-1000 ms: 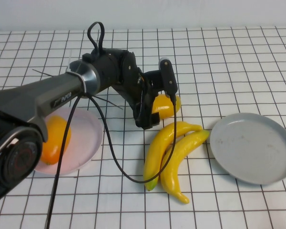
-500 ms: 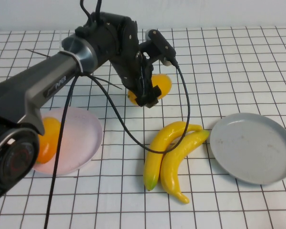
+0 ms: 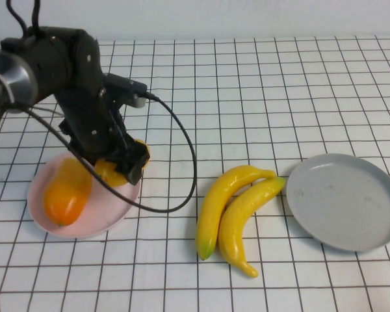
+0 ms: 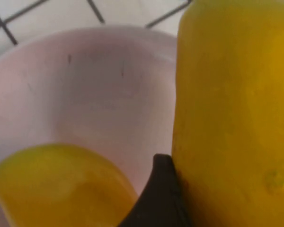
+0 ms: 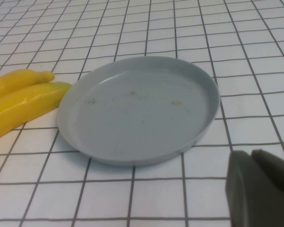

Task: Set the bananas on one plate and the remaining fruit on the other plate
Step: Put one type of fruit in the left plate

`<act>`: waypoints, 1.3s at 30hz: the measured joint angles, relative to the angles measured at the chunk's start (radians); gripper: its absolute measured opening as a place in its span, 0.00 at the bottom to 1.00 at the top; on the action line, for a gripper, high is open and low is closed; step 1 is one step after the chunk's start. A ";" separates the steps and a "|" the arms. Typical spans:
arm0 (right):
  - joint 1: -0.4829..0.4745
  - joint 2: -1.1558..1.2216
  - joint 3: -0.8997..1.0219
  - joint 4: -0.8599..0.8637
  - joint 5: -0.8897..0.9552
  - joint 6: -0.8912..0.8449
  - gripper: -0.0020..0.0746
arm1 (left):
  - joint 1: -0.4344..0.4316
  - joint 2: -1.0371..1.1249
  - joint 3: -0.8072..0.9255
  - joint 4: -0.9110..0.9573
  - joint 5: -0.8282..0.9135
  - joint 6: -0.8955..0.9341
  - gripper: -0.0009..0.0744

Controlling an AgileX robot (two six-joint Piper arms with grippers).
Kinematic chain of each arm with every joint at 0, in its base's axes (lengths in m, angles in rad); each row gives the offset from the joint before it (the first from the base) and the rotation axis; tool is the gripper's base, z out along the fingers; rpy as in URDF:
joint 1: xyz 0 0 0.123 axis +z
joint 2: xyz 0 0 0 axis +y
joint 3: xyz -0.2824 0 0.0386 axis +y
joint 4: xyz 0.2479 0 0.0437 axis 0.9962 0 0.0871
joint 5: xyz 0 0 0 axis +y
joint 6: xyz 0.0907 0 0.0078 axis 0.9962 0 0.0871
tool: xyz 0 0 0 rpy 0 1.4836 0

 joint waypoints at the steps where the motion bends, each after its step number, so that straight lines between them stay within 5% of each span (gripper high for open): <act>1: 0.000 0.000 0.000 0.000 0.000 0.000 0.01 | 0.000 -0.036 0.060 0.004 -0.038 -0.019 0.72; 9: 0.000 0.000 0.000 0.000 0.000 0.000 0.01 | 0.000 -0.155 0.319 0.034 -0.231 -0.120 0.72; 13: 0.000 0.000 0.000 0.000 0.000 0.000 0.01 | 0.000 -0.155 0.332 0.036 -0.250 -0.129 0.73; 19: 0.000 0.000 0.000 0.000 0.000 0.000 0.01 | 0.011 -0.155 0.332 0.037 -0.276 -0.130 0.90; 32: 0.000 0.000 0.000 0.000 0.000 0.000 0.01 | 0.012 -0.355 0.348 0.090 -0.305 -0.109 0.90; 36: 0.000 0.000 0.000 0.000 0.000 0.000 0.01 | 0.014 -0.544 0.448 0.082 -0.379 -0.116 0.82; 39: 0.000 0.000 0.000 0.000 0.000 0.000 0.01 | 0.014 -0.688 0.563 0.016 -0.460 -0.107 0.65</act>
